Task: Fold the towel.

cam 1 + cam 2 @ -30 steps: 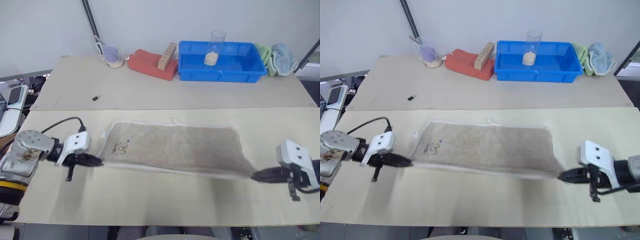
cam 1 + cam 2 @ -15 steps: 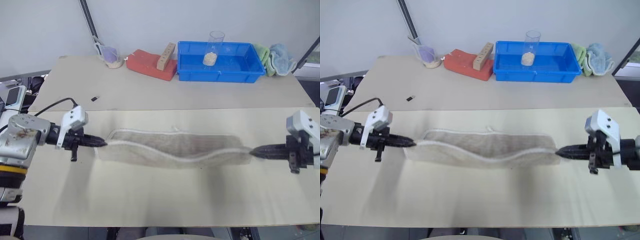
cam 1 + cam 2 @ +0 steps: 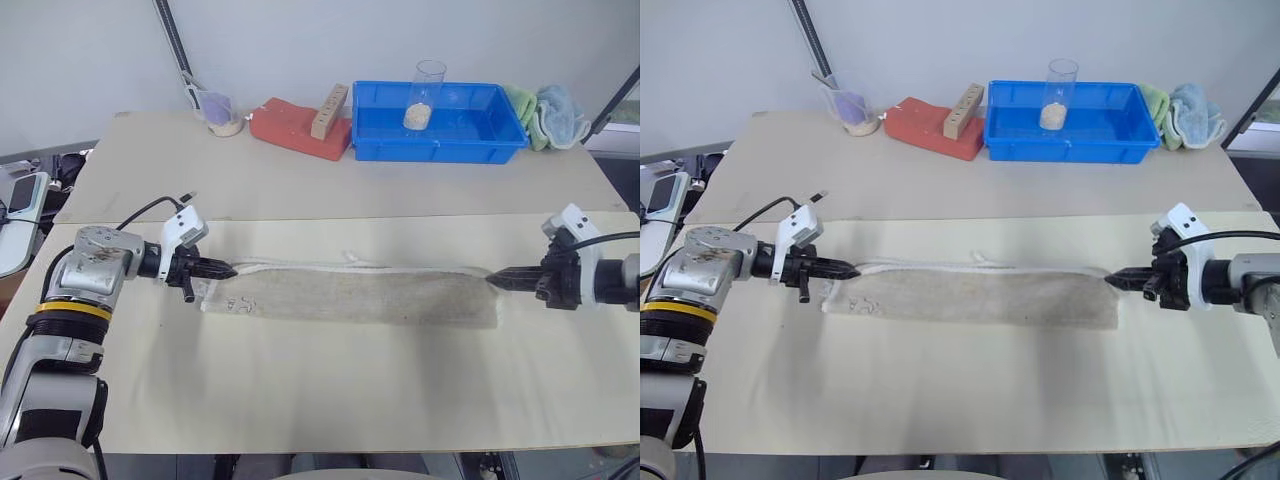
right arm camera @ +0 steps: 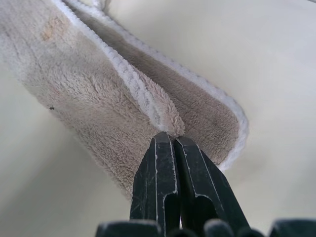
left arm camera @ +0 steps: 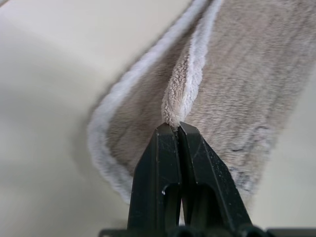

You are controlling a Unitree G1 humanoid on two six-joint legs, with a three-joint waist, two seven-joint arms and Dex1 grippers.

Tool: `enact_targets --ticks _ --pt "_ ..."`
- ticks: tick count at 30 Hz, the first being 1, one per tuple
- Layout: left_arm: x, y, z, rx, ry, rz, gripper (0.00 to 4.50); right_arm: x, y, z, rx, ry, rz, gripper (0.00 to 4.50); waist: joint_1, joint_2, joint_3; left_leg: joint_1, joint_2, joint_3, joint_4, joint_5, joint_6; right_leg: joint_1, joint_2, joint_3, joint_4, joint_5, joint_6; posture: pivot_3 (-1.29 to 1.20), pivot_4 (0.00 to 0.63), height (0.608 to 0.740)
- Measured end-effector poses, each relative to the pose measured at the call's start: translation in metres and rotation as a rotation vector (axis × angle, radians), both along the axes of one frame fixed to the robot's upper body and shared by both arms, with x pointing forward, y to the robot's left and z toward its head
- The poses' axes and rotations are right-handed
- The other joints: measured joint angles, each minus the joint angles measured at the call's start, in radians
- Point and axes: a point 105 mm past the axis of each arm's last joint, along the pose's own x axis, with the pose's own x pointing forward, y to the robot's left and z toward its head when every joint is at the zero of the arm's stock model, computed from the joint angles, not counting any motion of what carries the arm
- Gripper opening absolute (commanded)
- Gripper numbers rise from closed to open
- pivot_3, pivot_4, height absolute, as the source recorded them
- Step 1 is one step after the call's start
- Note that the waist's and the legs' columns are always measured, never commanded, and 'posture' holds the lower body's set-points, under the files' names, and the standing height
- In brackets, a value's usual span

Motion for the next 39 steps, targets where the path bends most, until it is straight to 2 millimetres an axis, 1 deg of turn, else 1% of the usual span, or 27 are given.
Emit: enact_targets --ticks 3,5,7,8,11,12,14,15,16,18,20,22,24,27,31,34,37,39 --pt "0.004 0.002 -0.001 -0.013 -0.011 0.041 0.0 0.008 -0.003 0.0 0.004 -0.023 -0.046 0.03 0.0 0.0 0.0 0.0 0.0 0.0 0.0 0.0 0.0 0.0 0.0 0.0 0.0 0.0 0.0 0.0 0.15 0.74" --pt "0.007 0.002 0.0 -0.022 -0.024 0.058 0.0 0.011 -0.006 -0.001 0.004 -0.03 -0.07 0.71 0.001 0.0 0.0 0.0 0.0 0.0 0.0 0.0 0.0 0.0 0.0 0.0 0.0 0.0 0.0 0.0 0.15 0.74" --pt "0.009 0.003 0.002 -0.025 -0.032 0.064 0.66 0.012 -0.007 -0.001 0.002 -0.032 -0.082 1.27 0.001 0.0 0.0 0.0 0.0 0.0 0.0 0.0 0.0 0.0 0.0 0.0 0.0 0.0 0.0 0.0 0.15 0.74" --pt "0.011 0.003 0.003 -0.03 -0.041 0.08 0.92 0.012 -0.009 0.0 0.0 -0.035 -0.09 1.64 0.001 0.0 0.0 0.0 0.0 0.0 0.0 0.0 0.0 0.0 0.0 0.0 0.0 0.0 0.0 0.0 0.15 0.74" --pt "0.017 0.004 0.006 -0.038 -0.068 0.116 2.26 0.015 -0.012 0.003 -0.001 -0.06 -0.118 2.64 0.001 0.0 0.0 0.0 0.0 0.0 0.0 0.0 0.0 0.0 0.0 0.0 0.0 0.0 0.0 0.0 0.15 0.74" --pt "0.018 0.004 0.007 -0.039 -0.072 0.123 2.83 0.016 -0.013 0.007 0.001 -0.075 -0.129 3.03 0.001 0.0 0.0 0.0 0.0 0.0 0.0 0.0 0.0 0.0 0.0 0.0 0.0 0.0 0.0 0.0 0.15 0.74" --pt "0.018 0.006 0.008 -0.044 -0.076 0.132 3.8 0.018 -0.018 0.014 0.002 -0.111 -0.155 3.72 0.0 0.0 0.0 0.0 0.0 0.0 0.0 0.0 0.0 0.0 0.0 0.0 0.001 0.0 0.0 0.0 0.15 0.74" --pt "0.018 0.006 0.008 -0.046 -0.076 0.132 4.24 0.018 -0.02 0.018 0.001 -0.13 -0.167 4.05 -0.001 0.0 0.0 0.0 0.0 0.0 0.0 0.0 0.0 -0.001 0.0 0.0 0.001 0.0 0.0 0.0 0.15 0.74" --pt "0.018 0.006 0.009 -0.046 -0.078 0.13 4.5 0.018 -0.021 0.022 -0.002 -0.147 -0.176 4.4 -0.001 0.0 0.0 0.0 0.0 0.0 0.0 0.0 0.0 -0.001 0.0 0.0 0.001 0.0 0.0 0.0 0.15 0.74" --pt "0.017 0.006 0.011 -0.045 -0.089 0.12 4.5 0.014 -0.023 0.026 -0.018 -0.181 -0.184 4.46 0.0 0.0 0.0 0.0 0.0 -0.001 0.0 0.0 0.0 -0.001 0.0 0.0 0.001 0.0 0.0 0.0 0.15 0.74" --pt "0.011 0.005 0.017 -0.038 -0.128 0.069 4.5 0.006 -0.024 0.027 -0.046 -0.216 -0.195 4.46 0.001 0.0 0.0 -0.001 0.0 -0.001 0.0 0.0 0.0 -0.001 0.0 0.0 0.001 0.0 0.0 0.0 0.15 0.74" --pt "0.001 -0.004 0.027 -0.043 -0.172 -0.012 4.5 -0.004 -0.024 0.024 -0.063 -0.249 -0.209 4.46 0.003 0.0 0.0 -0.002 0.0 -0.002 0.0 0.0 0.0 -0.001 0.0 0.0 0.001 0.0 0.0 0.0 0.15 0.74" --pt "-0.013 -0.02 0.035 -0.069 -0.201 -0.122 4.5 -0.014 -0.019 0.013 -0.06 -0.262 -0.223 4.46 0.006 0.0 0.0 -0.002 0.001 -0.002 0.0 0.0 0.0 0.0 -0.001 0.0 0.0 0.0 0.0 0.0 0.15 0.74" --pt "-0.033 -0.043 0.04 -0.087 -0.222 -0.269 4.5 -0.022 -0.01 -0.007 -0.051 -0.265 -0.258 4.46 0.007 0.001 0.0 -0.001 0.0 -0.001 0.0 0.0 0.0 0.001 -0.001 0.001 0.0 0.0 0.0 0.0 0.15 0.74" --pt "-0.063 -0.082 0.043 -0.109 -0.258 -0.48 4.5 -0.024 -0.008 -0.038 -0.047 -0.262 -0.382 4.46 0.006 0.001 0.0 0.0 0.0 -0.001 0.0 0.0 -0.001 0.002 -0.001 0.002 -0.001 0.0 0.0 0.0 0.15 0.74" --pt "-0.071 -0.098 0.052 -0.147 -0.295 -0.547 4.5 -0.02 -0.006 -0.051 -0.043 -0.258 -0.424 4.46 0.0 0.001 -0.001 0.001 0.0 -0.001 0.0 0.0 0.0 0.002 0.0 0.002 -0.001 0.0 0.0 0.0 0.15 0.74" --pt "-0.068 -0.101 0.059 -0.146 -0.328 -0.55 4.5 -0.017 -0.013 -0.061 -0.03 -0.23 -0.479 4.46 0.0 0.001 -0.001 0.002 0.0 0.0 -0.001 0.0 0.0 0.002 0.001 0.002 -0.001 0.0 0.0 0.0 0.15 0.74" --pt "-0.068 -0.101 0.06 -0.145 -0.331 -0.547 4.5 -0.016 -0.013 -0.066 -0.013 -0.216 -0.501 3.94 -0.001 0.001 -0.001 0.002 0.0 0.0 -0.002 0.0 0.0 0.003 0.001 0.002 -0.001 0.0 0.0 0.0 0.15 0.74"
